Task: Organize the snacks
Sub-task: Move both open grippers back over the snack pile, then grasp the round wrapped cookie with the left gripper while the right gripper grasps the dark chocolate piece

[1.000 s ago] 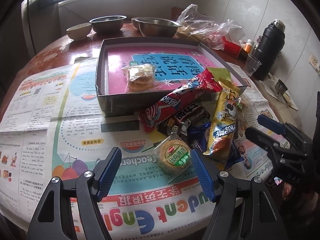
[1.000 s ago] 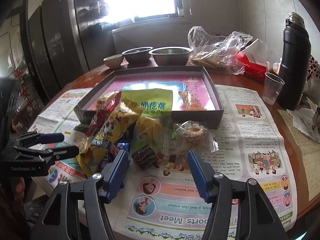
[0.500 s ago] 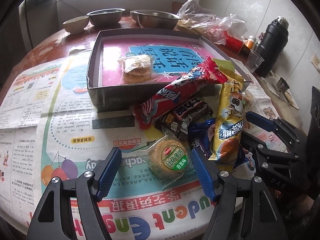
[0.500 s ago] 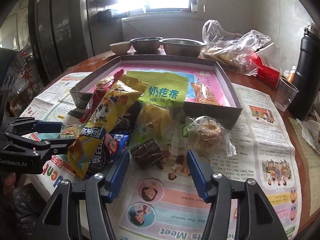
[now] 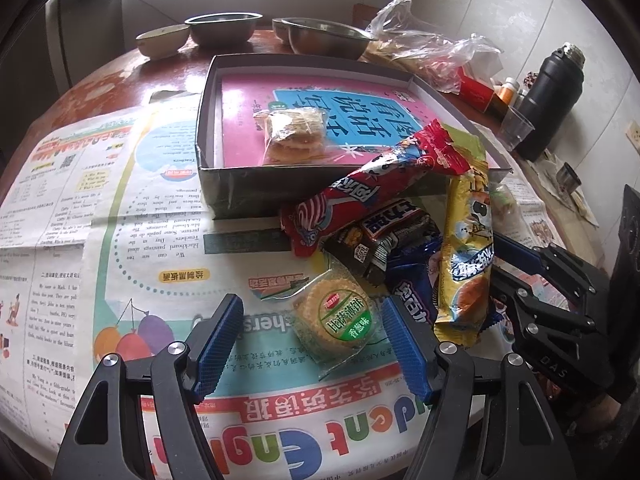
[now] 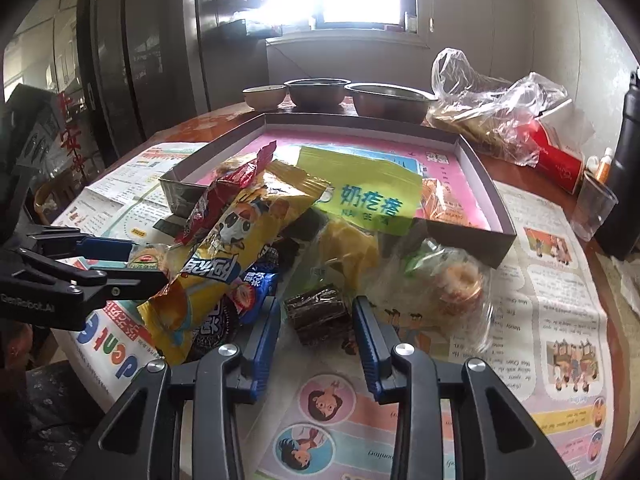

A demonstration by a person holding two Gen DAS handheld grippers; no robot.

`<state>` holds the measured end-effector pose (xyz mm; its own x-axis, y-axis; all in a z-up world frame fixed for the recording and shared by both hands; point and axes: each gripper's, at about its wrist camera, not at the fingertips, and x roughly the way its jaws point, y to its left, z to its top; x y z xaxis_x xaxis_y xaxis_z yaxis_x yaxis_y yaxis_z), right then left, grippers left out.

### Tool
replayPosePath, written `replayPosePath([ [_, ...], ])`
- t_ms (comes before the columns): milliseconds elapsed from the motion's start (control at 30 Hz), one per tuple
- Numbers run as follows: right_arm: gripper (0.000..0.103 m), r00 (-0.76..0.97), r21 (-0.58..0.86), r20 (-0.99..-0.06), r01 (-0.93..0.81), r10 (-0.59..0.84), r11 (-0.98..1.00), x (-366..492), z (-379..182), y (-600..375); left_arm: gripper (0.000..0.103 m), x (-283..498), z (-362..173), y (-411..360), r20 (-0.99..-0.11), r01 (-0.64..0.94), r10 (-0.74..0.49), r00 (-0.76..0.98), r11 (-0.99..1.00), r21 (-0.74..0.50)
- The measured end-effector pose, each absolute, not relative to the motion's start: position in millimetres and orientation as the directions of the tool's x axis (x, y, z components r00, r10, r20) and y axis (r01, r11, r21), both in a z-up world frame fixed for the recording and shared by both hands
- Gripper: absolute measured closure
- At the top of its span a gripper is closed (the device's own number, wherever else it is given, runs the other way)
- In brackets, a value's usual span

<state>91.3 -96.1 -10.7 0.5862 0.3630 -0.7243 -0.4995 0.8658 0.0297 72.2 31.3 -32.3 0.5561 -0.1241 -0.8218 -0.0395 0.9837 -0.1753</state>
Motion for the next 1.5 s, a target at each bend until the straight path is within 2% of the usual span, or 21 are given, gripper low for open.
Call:
replayPosePath([
  [233,0.065,0.577,0.037,-0.726,-0.51,0.374,0.859,91.8,-11.0,-96.2,0.031,74.1,-33.8,22.6,-0.815,-0.029,-0.098,0.571,0.99,-0.139],
  [300,0.065,0.578,0.03,-0.726,-0.514,0.372,0.857,93.1,-11.0,-94.1,0.038,74.3,-33.9,21.7,-0.811,-0.028,-0.085,0.579,0.992,-0.124],
  [667,0.066,0.57,0.069,-0.72,-0.509,0.396,0.858,96.9,-13.4,-96.5,0.051,73.8,-32.0,29.4,-0.801,-0.025,-0.117,0.587,0.986,-0.163],
  [800,0.068,0.571,0.104,-0.713,-0.488,0.407,0.867,93.7,-10.9,-104.8,0.063,72.0,-29.6,31.2,-0.798,-0.022,-0.128,0.588,0.985,-0.174],
  [1300,0.066,0.564,0.08,-0.727,-0.496,0.391,0.865,92.1,-11.0,-102.1,0.062,71.6,-31.9,32.0,-0.809,-0.035,-0.113,0.577,0.986,-0.163],
  [1500,0.068,0.573,0.086,-0.72,-0.487,0.391,0.869,91.7,-11.6,-102.6,0.066,70.1,-30.4,32.7,-0.799,-0.025,-0.128,0.587,0.984,-0.176],
])
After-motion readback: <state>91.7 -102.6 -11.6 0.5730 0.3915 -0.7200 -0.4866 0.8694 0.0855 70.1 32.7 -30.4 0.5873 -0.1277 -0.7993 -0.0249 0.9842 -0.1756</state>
